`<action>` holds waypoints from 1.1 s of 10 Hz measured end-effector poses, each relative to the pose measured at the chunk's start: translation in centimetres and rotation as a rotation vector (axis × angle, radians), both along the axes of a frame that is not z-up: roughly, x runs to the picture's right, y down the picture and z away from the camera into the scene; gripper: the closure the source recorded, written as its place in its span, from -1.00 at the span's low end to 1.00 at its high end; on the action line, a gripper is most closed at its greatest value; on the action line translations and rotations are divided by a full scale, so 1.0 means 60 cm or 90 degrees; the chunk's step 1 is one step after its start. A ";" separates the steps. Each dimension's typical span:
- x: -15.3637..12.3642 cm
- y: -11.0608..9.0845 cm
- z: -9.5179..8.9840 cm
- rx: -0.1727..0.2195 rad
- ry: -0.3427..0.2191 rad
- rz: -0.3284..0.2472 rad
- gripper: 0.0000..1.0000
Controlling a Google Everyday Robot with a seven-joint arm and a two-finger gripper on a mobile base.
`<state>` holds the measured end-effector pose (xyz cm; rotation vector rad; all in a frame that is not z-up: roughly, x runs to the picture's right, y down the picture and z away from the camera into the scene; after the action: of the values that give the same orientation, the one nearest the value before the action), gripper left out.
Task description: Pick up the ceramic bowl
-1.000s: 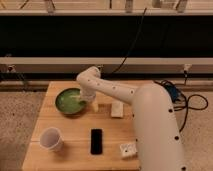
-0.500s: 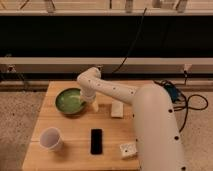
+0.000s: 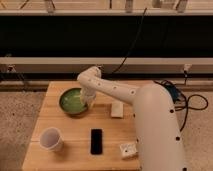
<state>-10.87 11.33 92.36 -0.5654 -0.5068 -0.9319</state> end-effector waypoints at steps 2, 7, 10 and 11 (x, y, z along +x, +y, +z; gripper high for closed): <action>0.003 0.002 0.005 0.005 -0.002 0.004 0.98; 0.011 -0.010 -0.007 0.011 0.001 -0.002 0.98; 0.018 -0.048 -0.045 0.028 -0.002 -0.004 0.98; 0.021 -0.055 -0.052 0.032 -0.003 -0.006 0.98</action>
<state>-9.59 8.06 89.23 -0.5202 -0.4839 -0.9528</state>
